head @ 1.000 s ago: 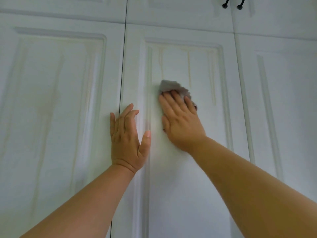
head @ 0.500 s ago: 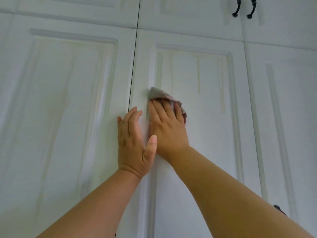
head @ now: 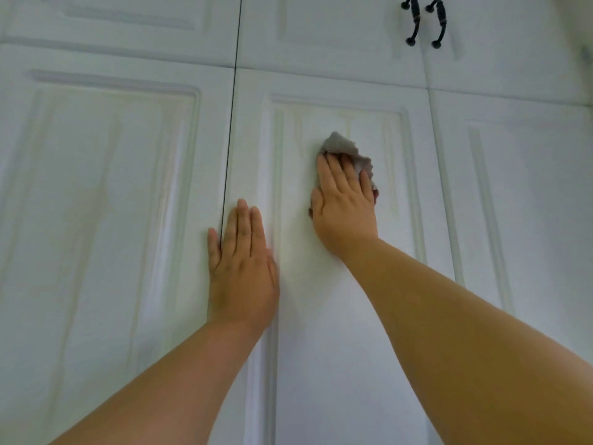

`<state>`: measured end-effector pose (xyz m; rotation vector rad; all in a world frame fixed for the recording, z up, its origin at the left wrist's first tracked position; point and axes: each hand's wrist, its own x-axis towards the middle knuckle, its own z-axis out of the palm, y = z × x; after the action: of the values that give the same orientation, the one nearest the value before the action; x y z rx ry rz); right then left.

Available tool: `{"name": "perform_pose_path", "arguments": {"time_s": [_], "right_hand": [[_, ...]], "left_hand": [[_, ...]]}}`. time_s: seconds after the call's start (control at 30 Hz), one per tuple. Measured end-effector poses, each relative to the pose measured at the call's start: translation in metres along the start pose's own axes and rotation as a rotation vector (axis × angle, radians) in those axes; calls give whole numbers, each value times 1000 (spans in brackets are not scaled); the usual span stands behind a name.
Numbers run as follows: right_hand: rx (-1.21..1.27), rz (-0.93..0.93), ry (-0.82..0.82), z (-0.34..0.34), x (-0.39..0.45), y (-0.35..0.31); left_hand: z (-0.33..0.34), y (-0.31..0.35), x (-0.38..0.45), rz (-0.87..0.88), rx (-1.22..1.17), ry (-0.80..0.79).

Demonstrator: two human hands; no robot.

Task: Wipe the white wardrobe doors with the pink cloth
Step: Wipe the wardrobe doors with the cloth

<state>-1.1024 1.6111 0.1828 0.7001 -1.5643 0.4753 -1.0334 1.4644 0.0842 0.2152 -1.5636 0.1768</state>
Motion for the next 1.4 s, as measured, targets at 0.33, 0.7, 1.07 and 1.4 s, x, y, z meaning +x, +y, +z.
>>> {"name": "perform_pose_path", "arguments": {"time_s": [0.33,0.7,1.07,1.4], "right_hand": [[20,-338,-174,-9,-13,1],[73,22,-59,-16,-85,74],[247,104,54,-16,-54,64],[584,425,216,-16,-69,65]], "left_hand": [[-29,8,60,-39,126,-313],[-38,9,74,-44,104,-619],[-34,9,71,-38,118,-564],[-8,2,52,47,104,-176]]}}
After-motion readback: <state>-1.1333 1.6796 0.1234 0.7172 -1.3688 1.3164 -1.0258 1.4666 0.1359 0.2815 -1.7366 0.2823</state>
